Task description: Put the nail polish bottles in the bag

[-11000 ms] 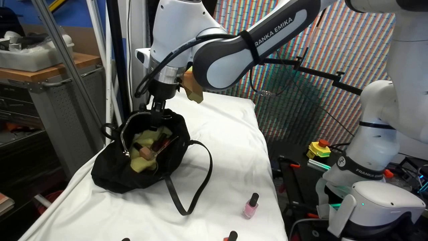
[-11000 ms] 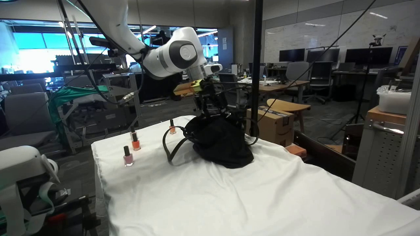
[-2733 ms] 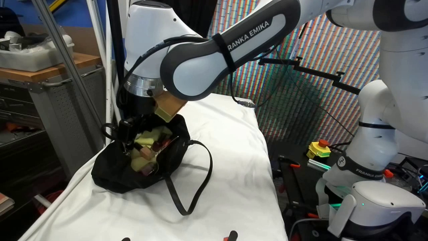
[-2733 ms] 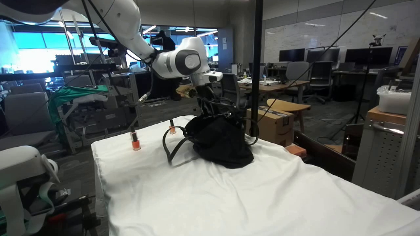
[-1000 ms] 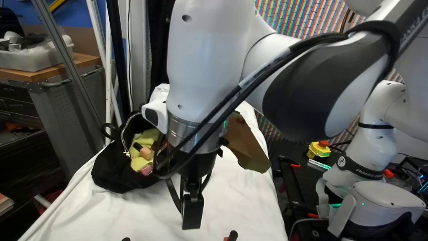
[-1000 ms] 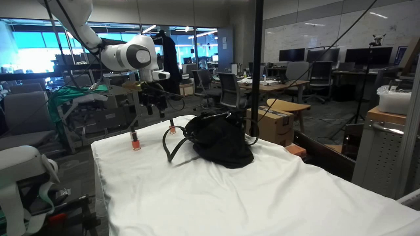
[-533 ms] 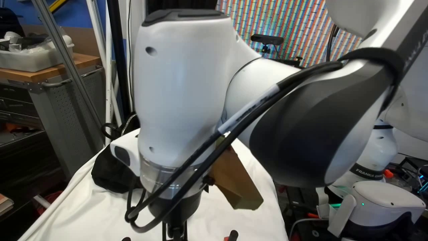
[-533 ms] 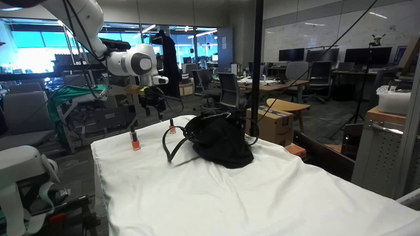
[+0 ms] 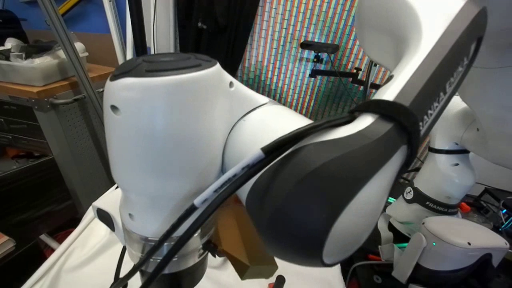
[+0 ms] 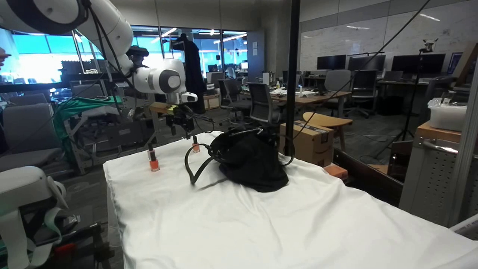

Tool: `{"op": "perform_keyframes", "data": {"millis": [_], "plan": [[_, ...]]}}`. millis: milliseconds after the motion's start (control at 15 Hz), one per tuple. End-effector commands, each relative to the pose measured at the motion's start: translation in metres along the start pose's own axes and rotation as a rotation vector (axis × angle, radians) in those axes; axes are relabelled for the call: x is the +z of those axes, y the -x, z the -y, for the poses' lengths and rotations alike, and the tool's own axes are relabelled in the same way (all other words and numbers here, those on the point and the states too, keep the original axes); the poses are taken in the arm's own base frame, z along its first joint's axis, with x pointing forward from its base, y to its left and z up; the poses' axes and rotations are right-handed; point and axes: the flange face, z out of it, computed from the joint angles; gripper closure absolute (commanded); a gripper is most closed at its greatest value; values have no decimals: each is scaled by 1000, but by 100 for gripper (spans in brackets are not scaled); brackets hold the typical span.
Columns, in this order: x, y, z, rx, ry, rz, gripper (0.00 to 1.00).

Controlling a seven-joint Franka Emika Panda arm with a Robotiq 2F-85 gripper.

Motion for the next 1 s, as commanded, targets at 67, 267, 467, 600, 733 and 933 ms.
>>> {"op": "perform_keyframes", "data": {"millis": [67,267,467,600,733,933], "plan": [[12,-21,0,-18,12,-3,0],[23,-27,-6,-17,52,4,0],[32,-31,-13,-14,86,15,0],[36,-35,-17,-17,94,13,0],[38,-38,-19,-17,95,11,0],[41,-43,-22,-15,94,11,0]]}}
